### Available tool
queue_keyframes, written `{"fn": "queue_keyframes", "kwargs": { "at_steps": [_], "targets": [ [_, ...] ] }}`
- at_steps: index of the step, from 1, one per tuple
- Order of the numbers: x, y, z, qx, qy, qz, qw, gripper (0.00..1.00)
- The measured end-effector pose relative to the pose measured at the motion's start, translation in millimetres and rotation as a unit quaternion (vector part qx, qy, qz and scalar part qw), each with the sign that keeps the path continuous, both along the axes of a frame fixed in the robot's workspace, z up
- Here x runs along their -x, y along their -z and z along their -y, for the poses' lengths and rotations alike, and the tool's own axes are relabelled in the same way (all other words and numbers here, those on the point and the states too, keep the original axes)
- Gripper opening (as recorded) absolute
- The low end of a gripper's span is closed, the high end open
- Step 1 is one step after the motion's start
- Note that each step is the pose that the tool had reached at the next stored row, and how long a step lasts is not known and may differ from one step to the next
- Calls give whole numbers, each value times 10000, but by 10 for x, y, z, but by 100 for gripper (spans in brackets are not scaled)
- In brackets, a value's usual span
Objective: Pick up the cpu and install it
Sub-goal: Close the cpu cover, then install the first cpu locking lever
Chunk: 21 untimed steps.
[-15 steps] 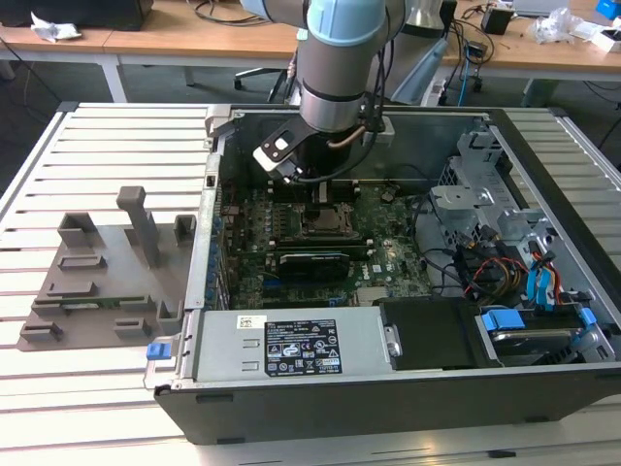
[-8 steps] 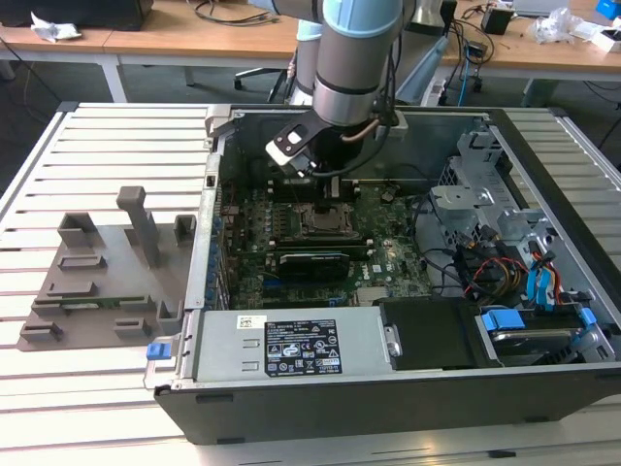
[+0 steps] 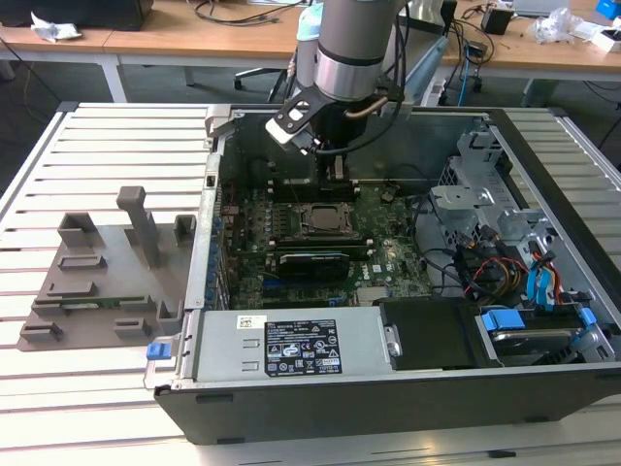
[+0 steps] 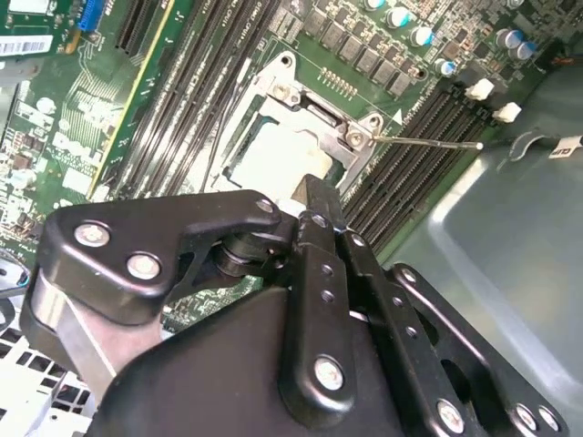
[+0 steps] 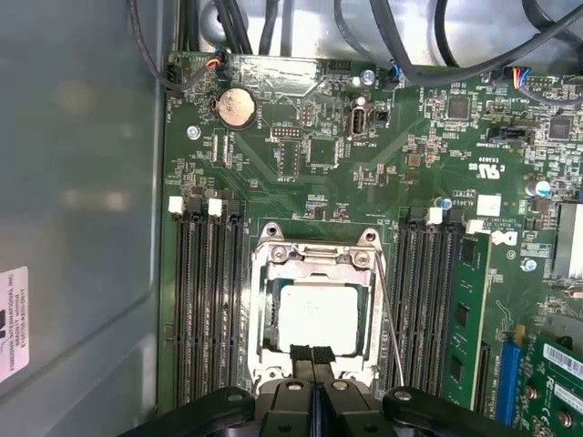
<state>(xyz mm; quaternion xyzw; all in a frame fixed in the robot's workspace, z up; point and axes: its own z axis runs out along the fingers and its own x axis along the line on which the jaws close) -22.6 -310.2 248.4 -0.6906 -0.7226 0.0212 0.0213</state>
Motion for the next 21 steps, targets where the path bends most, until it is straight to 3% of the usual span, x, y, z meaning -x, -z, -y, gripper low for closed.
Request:
{"fn": "queue_keyframes", "kwargs": {
  "at_steps": [14, 17, 21],
  "targets": [
    [0, -6, 0, 1, 0, -1, 10000, 11],
    [0, -6, 1, 2, -183, -1, 9998, 11],
    [0, -6, 1, 2, -587, -1, 9983, 11]
  ]
}}
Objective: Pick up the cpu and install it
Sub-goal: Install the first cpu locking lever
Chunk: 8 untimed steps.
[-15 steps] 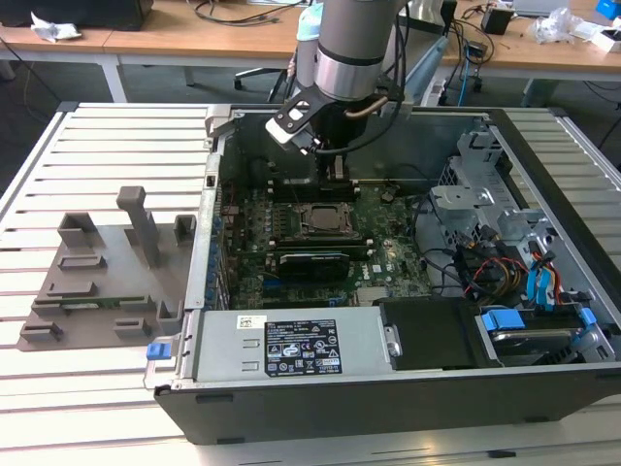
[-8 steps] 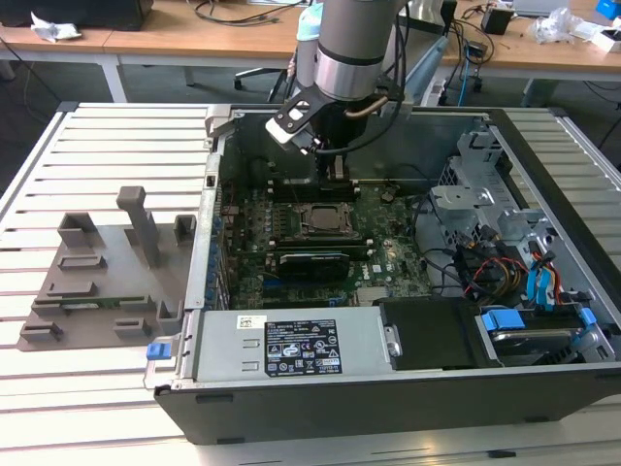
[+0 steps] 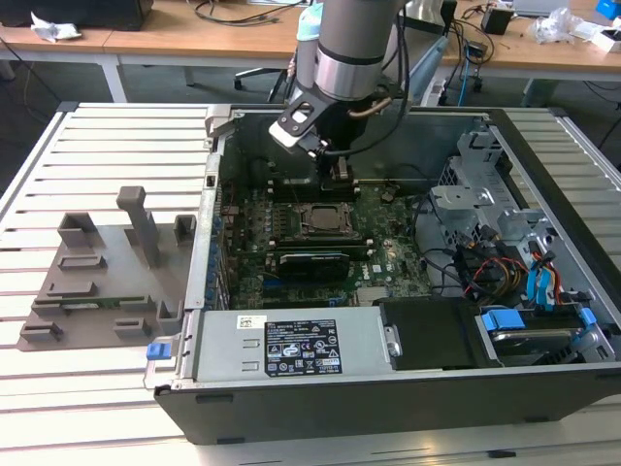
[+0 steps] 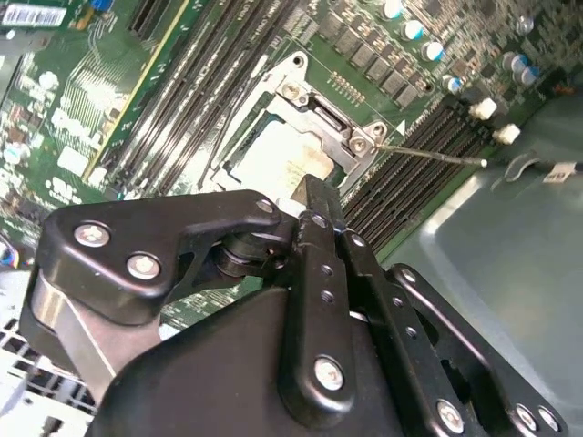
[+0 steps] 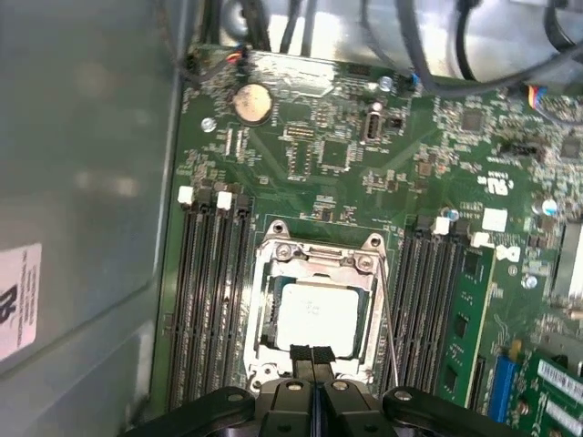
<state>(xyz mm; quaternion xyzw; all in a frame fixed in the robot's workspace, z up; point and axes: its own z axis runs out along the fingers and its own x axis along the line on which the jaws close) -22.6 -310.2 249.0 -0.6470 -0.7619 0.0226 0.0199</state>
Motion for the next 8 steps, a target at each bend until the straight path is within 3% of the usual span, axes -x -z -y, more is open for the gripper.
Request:
{"fn": "queue_keyframes", "kwargs": {
  "at_steps": [5, 6, 8],
  "targets": [
    [0, 0, 0, -1, -473, 0, 9989, 11],
    [0, 0, 0, 0, -787, 0, 9969, 11],
    [0, 0, 0, 0, -963, 0, 9954, 11]
  ]
}}
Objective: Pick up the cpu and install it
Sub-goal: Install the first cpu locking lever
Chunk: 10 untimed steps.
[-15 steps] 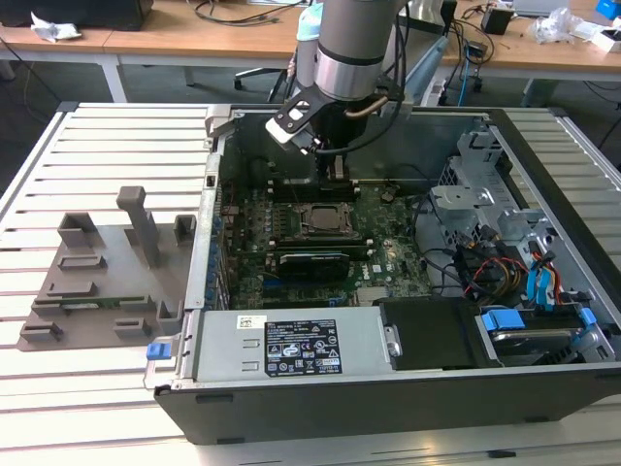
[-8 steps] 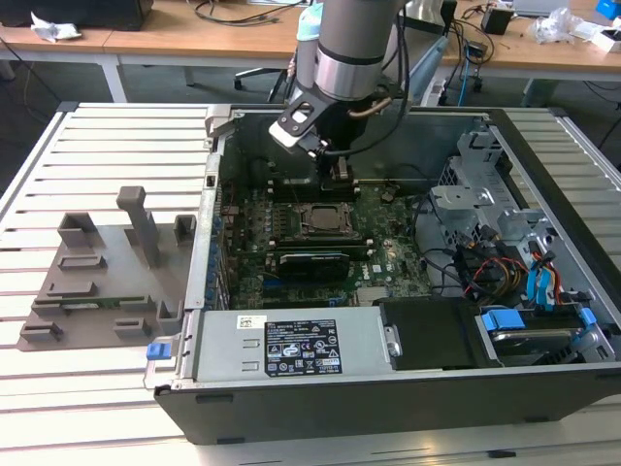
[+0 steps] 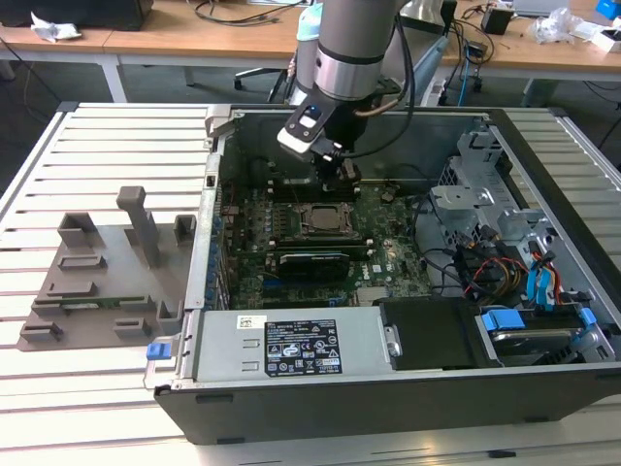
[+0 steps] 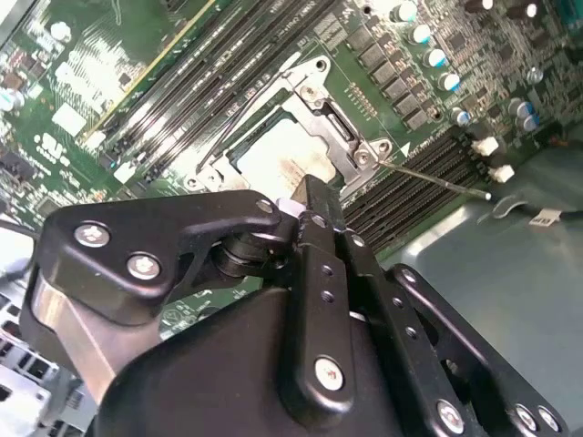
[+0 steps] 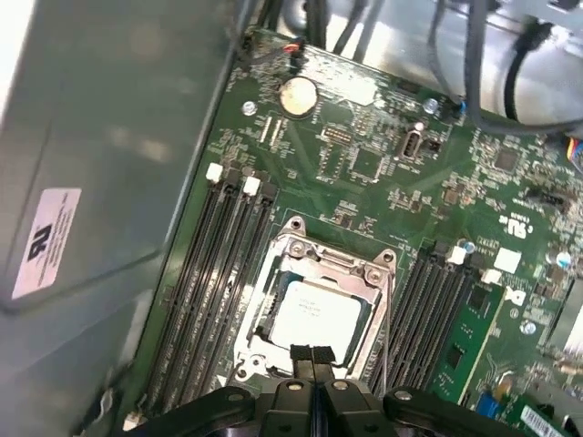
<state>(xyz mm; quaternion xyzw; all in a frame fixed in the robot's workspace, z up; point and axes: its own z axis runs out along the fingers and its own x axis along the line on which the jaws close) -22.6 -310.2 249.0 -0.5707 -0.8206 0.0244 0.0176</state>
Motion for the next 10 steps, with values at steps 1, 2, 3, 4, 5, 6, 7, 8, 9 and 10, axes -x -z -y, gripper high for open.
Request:
{"fn": "queue_keyframes", "kwargs": {
  "at_steps": [1, 2, 3, 4, 5, 6, 7, 8, 9, 10],
  "targets": [
    [0, 0, 0, 0, -110, 0, 9999, 11],
    [0, 0, 0, 0, -181, 0, 9998, 11],
    [0, 0, 0, 0, -266, 0, 9996, 11],
    [0, 0, 0, 0, -355, 0, 9994, 11],
    [0, 0, 0, 0, -410, 0, 9992, 11],
    [0, 0, 0, 0, -471, 0, 9989, 11],
    [0, 0, 0, 0, -589, 0, 9983, 11],
    [0, 0, 0, 0, -667, 0, 9978, 11],
    [0, 0, 0, 0, -728, 0, 9973, 11],
    [0, 0, 0, 0, -855, 0, 9963, 11]
  ]
}}
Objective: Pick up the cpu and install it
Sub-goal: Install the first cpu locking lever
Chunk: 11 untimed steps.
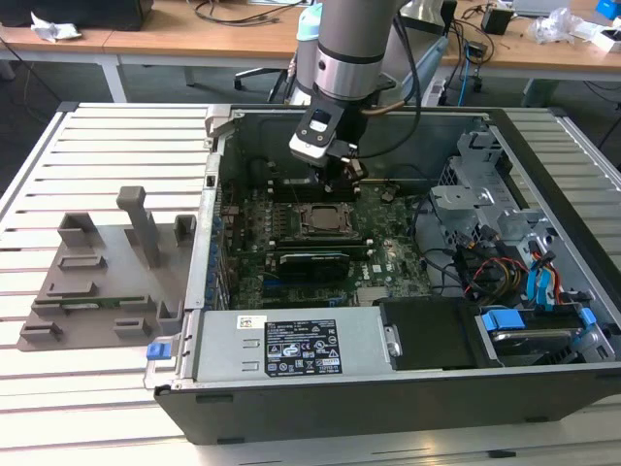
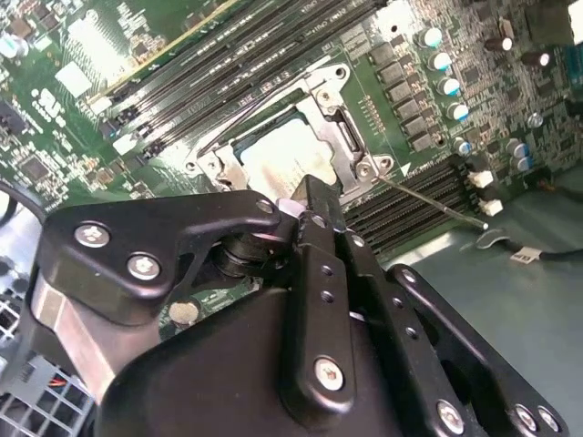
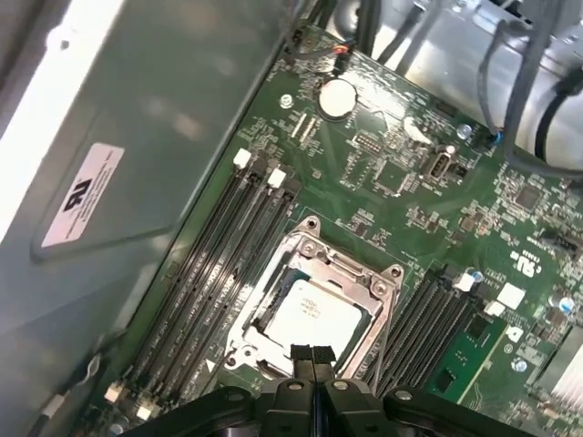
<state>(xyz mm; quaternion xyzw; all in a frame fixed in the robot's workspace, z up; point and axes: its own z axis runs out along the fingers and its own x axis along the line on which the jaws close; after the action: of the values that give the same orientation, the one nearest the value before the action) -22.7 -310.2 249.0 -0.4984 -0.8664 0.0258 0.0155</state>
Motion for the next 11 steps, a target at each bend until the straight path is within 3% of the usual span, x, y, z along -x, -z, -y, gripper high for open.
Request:
{"fn": "queue_keyframes", "kwargs": {
  "at_steps": [4, 11],
  "targets": [
    [0, 0, 0, 0, -250, 0, 9997, 11],
    [0, 0, 0, 0, -713, 0, 9975, 11]
  ]
}}
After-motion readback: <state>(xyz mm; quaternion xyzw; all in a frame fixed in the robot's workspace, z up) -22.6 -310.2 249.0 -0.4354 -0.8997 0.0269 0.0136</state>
